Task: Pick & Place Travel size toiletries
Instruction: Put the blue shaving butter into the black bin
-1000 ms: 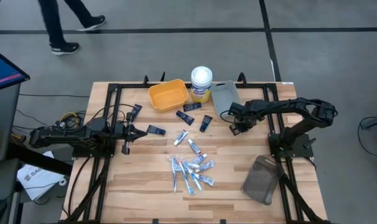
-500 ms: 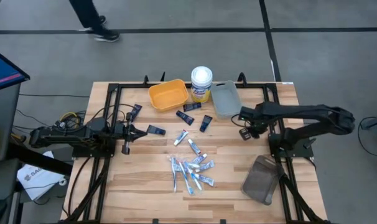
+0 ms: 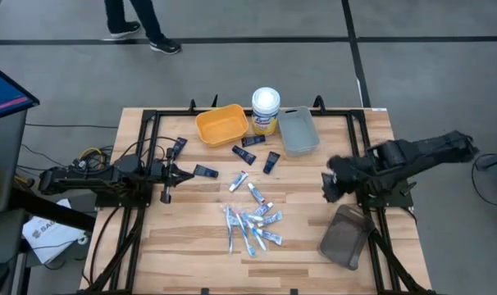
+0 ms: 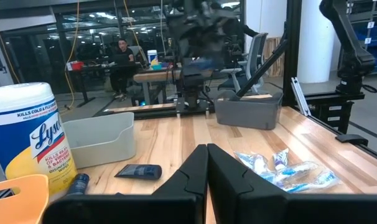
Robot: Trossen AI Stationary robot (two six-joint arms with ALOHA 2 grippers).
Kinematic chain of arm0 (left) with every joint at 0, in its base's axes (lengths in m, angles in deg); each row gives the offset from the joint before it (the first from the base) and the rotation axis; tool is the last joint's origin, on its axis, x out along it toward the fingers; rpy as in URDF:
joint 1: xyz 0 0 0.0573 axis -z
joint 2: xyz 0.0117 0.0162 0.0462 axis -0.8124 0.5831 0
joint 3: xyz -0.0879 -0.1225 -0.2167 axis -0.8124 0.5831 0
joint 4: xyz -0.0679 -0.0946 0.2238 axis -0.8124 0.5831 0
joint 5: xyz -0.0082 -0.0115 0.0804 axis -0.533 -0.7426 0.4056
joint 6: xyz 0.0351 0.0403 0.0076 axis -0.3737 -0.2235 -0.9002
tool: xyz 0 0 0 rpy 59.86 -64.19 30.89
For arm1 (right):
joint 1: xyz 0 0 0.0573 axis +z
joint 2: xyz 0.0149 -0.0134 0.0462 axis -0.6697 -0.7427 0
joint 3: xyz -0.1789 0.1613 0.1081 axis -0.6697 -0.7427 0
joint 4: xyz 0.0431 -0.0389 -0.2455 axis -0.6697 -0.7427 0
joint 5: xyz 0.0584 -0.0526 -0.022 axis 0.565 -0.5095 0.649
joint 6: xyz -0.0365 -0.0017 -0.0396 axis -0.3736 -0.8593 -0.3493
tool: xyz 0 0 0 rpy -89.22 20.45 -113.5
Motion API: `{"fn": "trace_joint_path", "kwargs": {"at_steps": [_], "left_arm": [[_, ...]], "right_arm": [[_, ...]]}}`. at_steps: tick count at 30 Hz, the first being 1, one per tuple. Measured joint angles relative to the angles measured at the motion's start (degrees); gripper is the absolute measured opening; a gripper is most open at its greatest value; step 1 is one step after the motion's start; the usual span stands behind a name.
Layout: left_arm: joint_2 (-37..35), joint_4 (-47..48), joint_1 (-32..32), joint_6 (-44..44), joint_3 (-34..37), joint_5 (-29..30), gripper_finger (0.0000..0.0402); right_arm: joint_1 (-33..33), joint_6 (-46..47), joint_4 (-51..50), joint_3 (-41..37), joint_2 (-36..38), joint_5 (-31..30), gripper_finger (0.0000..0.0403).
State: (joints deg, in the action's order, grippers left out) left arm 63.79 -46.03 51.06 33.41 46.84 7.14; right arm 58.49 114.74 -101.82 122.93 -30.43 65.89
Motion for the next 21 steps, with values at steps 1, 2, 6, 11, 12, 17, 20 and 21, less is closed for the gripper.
{"fn": "trace_joint_path", "kwargs": {"at_steps": [1, 2, 6, 11, 12, 17, 20, 21], "left_arm": [[0.0, -0.04, 0.0, 0.0, 0.0, 0.0, 0.0], [0.0, -0.1, 0.0, 0.02, 0.0, 0.0, 0.0], [0.0, -0.29, 0.0, 0.02, 0.0, 0.0, 0.0], [0.01, -0.57, 0.0, 0.02, 0.0, 0.0, 0.0], [0.0, -0.67, 0.0, 0.02, 0.0, 0.0, 0.0], [0.0, -0.72, 0.0, 0.02, 0.0, 0.0, 0.0], [0.0, -1.31, 0.0, 0.02, 0.0, 0.0, 0.0], [0.0, -1.58, 0.0, 0.02, 0.0, 0.0, 0.0]], "right_arm": [[2.87, 2.76, -0.18, 0.41, -0.64, 0.0, 0.007], [5.88, 5.65, -0.2, 0.46, -1.31, 0.0, 0.007], [17.84, 18.82, -0.36, 0.47, -5.15, 0.03, 0.0069], [28.09, 31.3, 0.39, 0.45, -12.63, 2.11, 0.0066], [29.3, 32.63, 0.27, 0.45, -14.23, 2.89, 0.0066], [30.61, 33.9, 0.12, 0.45, -21.32, 6.58, 0.0066], [29.67, 32.73, 0.09, 0.45, -24.19, 9.36, 0.0071], [29.43, 32.72, 0.02, 0.45, -25.06, 9.52, 0.0075]]}}
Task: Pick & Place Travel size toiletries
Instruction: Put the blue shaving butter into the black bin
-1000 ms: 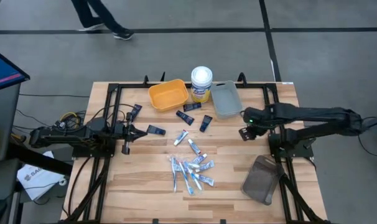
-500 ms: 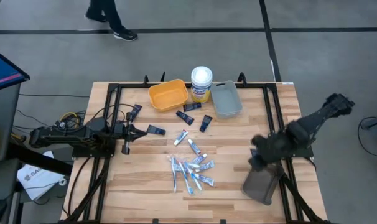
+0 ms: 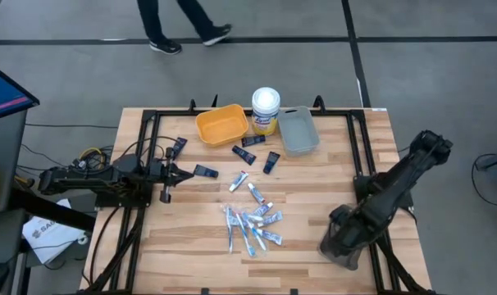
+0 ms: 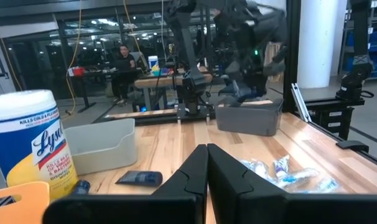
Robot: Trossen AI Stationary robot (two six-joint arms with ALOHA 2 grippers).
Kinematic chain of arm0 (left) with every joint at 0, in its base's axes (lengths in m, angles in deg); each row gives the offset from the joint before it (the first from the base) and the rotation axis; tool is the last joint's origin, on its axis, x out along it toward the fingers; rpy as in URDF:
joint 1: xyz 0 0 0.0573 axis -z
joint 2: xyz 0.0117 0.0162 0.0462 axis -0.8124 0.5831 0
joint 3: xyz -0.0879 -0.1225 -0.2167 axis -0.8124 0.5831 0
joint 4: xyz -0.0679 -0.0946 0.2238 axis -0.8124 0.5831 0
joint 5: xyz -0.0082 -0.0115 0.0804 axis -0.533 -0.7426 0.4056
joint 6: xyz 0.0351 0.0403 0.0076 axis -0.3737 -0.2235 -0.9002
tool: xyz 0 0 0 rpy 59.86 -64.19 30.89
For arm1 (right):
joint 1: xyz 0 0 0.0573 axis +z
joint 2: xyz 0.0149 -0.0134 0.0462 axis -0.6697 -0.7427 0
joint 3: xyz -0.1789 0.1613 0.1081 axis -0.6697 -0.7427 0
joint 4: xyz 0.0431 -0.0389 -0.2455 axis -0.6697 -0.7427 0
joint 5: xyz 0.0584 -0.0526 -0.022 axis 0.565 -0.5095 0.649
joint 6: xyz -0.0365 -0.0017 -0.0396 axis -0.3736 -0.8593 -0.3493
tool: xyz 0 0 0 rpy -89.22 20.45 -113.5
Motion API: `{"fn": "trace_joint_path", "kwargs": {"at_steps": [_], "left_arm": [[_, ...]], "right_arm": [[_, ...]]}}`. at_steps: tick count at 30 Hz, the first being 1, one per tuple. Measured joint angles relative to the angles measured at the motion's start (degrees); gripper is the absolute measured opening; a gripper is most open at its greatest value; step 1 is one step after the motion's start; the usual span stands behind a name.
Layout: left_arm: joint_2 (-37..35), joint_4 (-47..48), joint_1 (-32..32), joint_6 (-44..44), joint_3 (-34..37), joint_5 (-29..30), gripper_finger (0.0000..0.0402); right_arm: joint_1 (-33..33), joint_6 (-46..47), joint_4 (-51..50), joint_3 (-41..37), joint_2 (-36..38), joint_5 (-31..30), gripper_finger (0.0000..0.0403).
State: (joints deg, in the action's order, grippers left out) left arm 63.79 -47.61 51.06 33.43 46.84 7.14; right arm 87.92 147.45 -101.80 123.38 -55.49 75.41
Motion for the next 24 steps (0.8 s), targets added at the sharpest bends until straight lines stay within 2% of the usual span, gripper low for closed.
{"fn": "trace_joint_path", "kwargs": {"at_steps": [4, 8, 12, 15, 17, 20, 22, 24], "left_arm": [[0.0, -0.7, 0.0, 0.0, 0.0, 0.0, 0.0], [0.0, -0.81, -0.01, 0.0, 0.0, 0.0, 0.0], [0.0, -0.87, 0.0, 0.0, 0.0, 0.0, 0.0], [0.02, -0.88, -0.01, 0.0, 0.0, 0.0, 0.0], [0.0, -0.91, -0.02, 0.0, 0.0, 0.0, 0.0], [0.02, -0.96, -0.01, 0.0, 0.0, 0.0, 0.0], [0.01, -1.0, -0.02, 0.0, 0.0, 0.0, 0.0], [0.0, -1.0, -0.02, 0.0, 0.0, 0.0, 0.0]], "right_arm": [[-0.29, -0.02, -0.06, 0.0, -2.1, 0.61, 0.011], [-0.32, 0.0, 0.01, 0.0, -1.87, 0.9, 0.0173], [-0.32, 0.05, -0.12, 0.0, 0.52, 0.92, 0.0243], [-1.29, 0.81, -0.42, 0.48, 3.29, 0.48, 0.0273], [-3.02, 0.52, -0.12, 2.41, 5.69, -2.02, 0.0278], [-8.04, -3.75, -0.04, 6.31, 9.58, -10.6, 0.028], [-13.03, -10.73, -0.21, 8.79, 11.06, -15.73, 0.028], [-19.11, -21.78, 0.16, 11.4, 11.15, -18.02, 0.028]]}}
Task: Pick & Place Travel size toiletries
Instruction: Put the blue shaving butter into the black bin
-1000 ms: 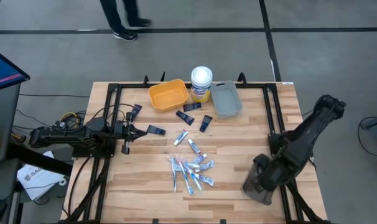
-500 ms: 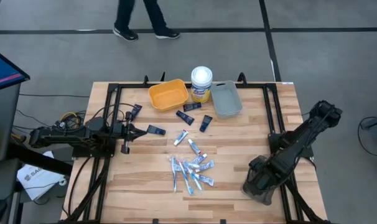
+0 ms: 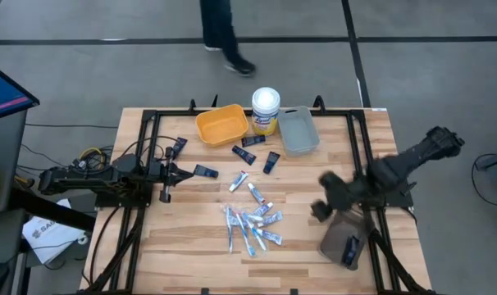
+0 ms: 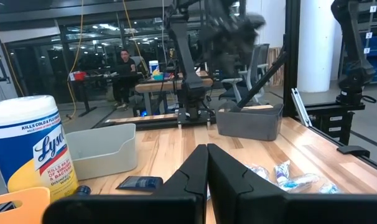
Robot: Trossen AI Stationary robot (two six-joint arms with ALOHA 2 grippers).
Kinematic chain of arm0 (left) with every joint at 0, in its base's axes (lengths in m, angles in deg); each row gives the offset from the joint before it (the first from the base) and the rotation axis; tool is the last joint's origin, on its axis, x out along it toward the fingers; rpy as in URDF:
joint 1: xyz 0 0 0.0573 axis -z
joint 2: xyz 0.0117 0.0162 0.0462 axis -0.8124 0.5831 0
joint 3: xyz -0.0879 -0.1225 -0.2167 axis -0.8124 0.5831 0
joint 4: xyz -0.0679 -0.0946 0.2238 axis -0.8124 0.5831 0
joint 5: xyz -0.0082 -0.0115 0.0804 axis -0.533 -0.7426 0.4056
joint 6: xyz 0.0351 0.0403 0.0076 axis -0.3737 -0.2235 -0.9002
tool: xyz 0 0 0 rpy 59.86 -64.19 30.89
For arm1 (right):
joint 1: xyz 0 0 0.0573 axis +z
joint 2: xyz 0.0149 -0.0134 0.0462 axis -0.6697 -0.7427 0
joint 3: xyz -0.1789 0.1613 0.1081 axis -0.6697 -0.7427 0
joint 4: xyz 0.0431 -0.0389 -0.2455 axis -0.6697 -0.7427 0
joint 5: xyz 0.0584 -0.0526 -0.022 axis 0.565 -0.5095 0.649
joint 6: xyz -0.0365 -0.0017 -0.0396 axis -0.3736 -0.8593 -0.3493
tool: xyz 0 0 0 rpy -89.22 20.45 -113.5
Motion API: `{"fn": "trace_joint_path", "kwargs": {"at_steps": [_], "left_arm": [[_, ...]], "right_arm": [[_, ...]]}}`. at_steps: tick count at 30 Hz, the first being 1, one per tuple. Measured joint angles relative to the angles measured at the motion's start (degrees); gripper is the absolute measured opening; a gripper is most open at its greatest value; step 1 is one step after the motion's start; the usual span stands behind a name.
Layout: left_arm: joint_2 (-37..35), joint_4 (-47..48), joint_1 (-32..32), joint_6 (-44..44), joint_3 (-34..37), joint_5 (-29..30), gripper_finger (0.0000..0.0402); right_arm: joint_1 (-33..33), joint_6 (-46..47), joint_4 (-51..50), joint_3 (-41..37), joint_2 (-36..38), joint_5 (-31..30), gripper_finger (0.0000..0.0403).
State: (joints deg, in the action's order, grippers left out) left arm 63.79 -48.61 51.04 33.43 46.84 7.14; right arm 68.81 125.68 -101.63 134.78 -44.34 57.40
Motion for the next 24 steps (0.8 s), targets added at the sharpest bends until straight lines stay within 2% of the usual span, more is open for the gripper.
{"fn": "trace_joint_path", "kwargs": {"at_steps": [6, 9, 12, 19, 24], "left_arm": [[0.01, -0.22, 0.0, 0.0, 0.0, 0.0, 0.0], [0.0, -0.32, 0.0, 0.0, 0.0, 0.0, 0.0], [0.01, -0.33, 0.01, 0.0, 0.0, 0.0, 0.0], [0.0, -0.42, 0.0, 0.0, 0.0, 0.0, 0.0], [0.0, -0.63, 0.0, 0.0, 0.0, 0.0, 0.0]], "right_arm": [[-17.04, -44.14, -0.26, 7.27, -8.01, -0.41, 0.0281], [-22.5, -67.09, -0.24, 11.04, -14.27, -0.69, 0.0281], [-26.66, -85.94, -0.51, 14.32, -21.12, -0.65, 0.0281], [-32.09, -115.28, 1.09, 17.91, -34.82, -2.61, 0.0281], [-33.06, -127.72, 4.56, 18.23, -41.59, -6.85, 0.0281]]}}
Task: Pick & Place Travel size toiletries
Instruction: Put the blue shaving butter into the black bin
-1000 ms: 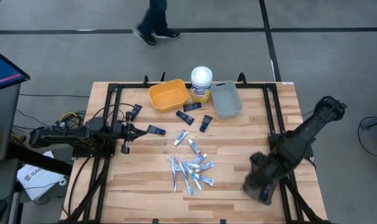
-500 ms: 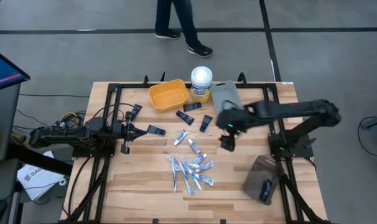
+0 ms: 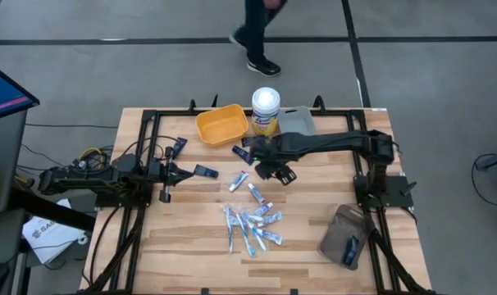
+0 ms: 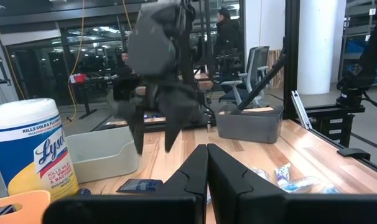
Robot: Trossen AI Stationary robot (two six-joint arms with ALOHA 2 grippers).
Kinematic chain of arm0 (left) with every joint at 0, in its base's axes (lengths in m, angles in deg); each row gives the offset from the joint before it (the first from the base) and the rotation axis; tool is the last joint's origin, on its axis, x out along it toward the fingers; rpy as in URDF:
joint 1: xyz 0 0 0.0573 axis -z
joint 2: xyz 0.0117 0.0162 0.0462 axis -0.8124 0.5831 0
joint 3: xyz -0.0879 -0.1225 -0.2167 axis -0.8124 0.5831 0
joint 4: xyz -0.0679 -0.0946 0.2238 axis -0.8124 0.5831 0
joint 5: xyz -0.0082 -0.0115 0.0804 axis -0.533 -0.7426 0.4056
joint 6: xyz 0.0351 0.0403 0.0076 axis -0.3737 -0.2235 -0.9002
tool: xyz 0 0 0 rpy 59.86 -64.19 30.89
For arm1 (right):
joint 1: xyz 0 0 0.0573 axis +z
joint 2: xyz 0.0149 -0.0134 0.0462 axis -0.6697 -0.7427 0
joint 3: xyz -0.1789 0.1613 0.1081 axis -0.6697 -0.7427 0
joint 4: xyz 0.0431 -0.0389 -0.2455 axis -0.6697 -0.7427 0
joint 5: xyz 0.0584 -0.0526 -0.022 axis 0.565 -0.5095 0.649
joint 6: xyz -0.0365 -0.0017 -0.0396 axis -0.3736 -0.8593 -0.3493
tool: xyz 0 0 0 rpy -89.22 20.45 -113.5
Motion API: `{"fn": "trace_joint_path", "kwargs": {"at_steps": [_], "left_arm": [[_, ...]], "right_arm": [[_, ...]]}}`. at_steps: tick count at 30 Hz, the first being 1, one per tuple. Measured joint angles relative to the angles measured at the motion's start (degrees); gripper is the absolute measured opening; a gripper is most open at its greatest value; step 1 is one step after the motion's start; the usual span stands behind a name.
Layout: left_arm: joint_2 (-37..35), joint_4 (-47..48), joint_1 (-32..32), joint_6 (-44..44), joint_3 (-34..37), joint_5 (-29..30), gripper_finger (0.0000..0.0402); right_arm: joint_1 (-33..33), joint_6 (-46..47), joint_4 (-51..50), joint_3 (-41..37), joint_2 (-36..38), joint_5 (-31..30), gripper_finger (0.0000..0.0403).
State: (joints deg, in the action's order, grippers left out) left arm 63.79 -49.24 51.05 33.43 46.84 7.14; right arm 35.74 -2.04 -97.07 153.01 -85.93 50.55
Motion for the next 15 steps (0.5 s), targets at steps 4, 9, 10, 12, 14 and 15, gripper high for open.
{"fn": "trace_joint_path", "kwargs": {"at_steps": [4, 9, 10, 12, 14, 15], "left_arm": [[0.0, -0.06, 0.0, 0.0, 0.0, 0.01, 0.0], [0.0, -0.12, 0.01, 0.0, 0.0, 0.0, 0.0], [0.02, -0.11, -0.01, 0.0, 0.0, 0.0, 0.0], [0.02, -0.13, 0.0, 0.0, 0.0, 0.0, 0.0], [0.0, -0.13, 0.0, 0.0, 0.0, 0.0, 0.0], [0.0, -0.13, -0.01, 0.0, 0.0, 0.01, 0.0]], "right_arm": [[-0.68, -3.82, 2.73, 0.04, -3.42, 0.0, 0.0281], [-1.25, -6.36, 2.87, 0.07, -7.09, 0.43, 0.0281], [-1.25, -6.35, 2.81, 0.08, -7.86, 0.86, 0.0281], [-1.49, -6.32, 3.24, 0.06, -9.34, 1.55, 0.0281], [-1.75, -6.14, 4.66, 0.06, -10.32, 1.67, 0.0281], [-1.73, -6.12, 5.11, 0.06, -10.67, 1.7, 0.0281]]}}
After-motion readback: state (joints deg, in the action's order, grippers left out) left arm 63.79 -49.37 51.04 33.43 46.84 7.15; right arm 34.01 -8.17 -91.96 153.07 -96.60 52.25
